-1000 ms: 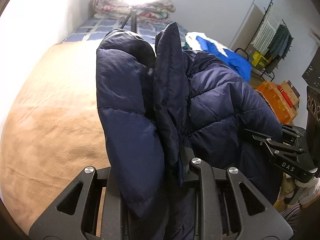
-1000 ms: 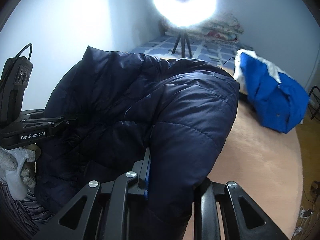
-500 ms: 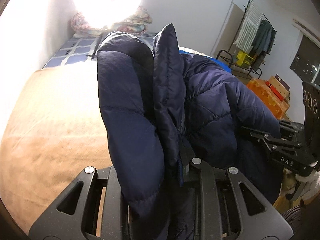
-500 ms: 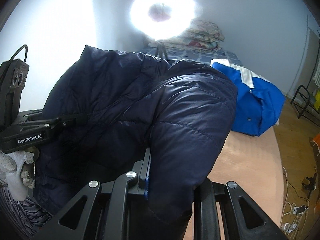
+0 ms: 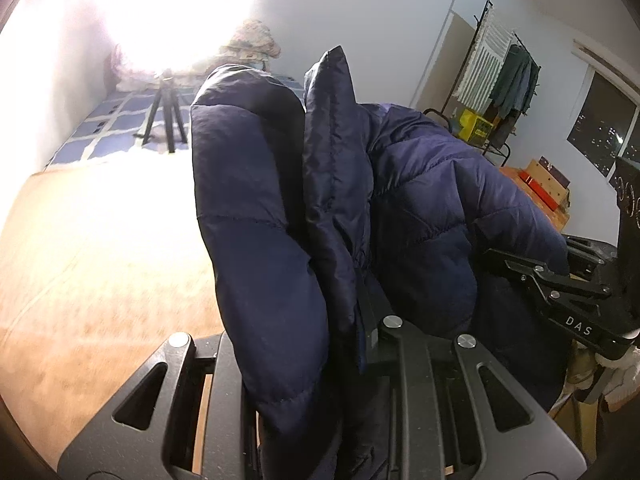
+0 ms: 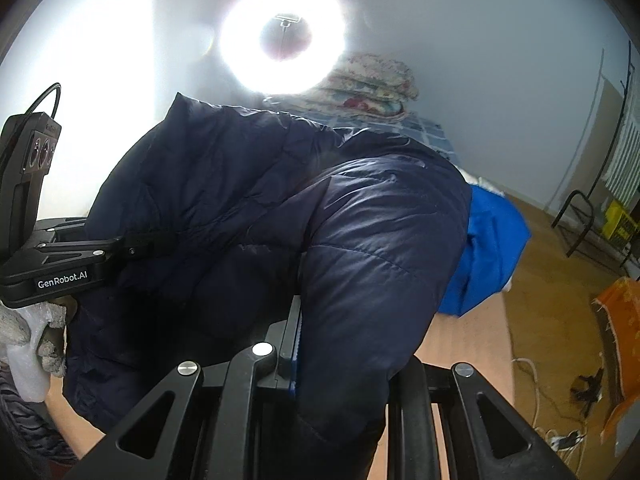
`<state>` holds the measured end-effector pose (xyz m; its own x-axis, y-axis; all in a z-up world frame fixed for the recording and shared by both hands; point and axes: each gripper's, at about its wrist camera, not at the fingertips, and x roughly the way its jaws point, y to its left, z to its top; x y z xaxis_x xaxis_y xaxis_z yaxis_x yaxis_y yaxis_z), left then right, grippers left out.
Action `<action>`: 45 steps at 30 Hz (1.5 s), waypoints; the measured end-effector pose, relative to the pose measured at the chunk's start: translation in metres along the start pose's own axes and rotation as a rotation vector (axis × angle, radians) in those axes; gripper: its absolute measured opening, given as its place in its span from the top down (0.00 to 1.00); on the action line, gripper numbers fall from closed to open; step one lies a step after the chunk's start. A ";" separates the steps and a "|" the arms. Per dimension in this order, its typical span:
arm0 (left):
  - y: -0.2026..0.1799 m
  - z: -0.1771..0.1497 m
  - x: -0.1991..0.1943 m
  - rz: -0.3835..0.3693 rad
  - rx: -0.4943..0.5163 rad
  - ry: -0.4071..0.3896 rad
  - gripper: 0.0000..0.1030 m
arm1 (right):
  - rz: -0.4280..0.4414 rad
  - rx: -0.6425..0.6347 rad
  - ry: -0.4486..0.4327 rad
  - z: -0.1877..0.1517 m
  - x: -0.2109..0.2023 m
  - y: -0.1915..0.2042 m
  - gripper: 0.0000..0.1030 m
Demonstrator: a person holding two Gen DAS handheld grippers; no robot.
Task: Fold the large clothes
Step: 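Lift the folded jacket with both tools and carry it along the bed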
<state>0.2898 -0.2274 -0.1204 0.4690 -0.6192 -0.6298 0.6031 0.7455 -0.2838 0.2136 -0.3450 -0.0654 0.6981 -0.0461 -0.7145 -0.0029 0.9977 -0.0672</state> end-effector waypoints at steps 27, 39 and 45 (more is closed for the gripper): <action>-0.041 0.127 0.136 -0.062 0.048 -0.109 0.79 | -0.164 -0.038 -0.060 0.088 0.074 -0.126 0.83; -0.040 0.189 0.197 -0.085 0.043 -0.138 0.81 | -0.133 0.107 -0.077 0.121 0.129 -0.203 0.84; -0.022 0.199 0.231 -0.134 0.028 -0.080 0.81 | -0.072 0.172 -0.064 0.111 0.150 -0.224 0.84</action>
<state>0.5134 -0.4358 -0.1152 0.4326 -0.7313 -0.5273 0.6810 0.6483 -0.3405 0.3983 -0.5696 -0.0798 0.7364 -0.1201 -0.6658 0.1672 0.9859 0.0071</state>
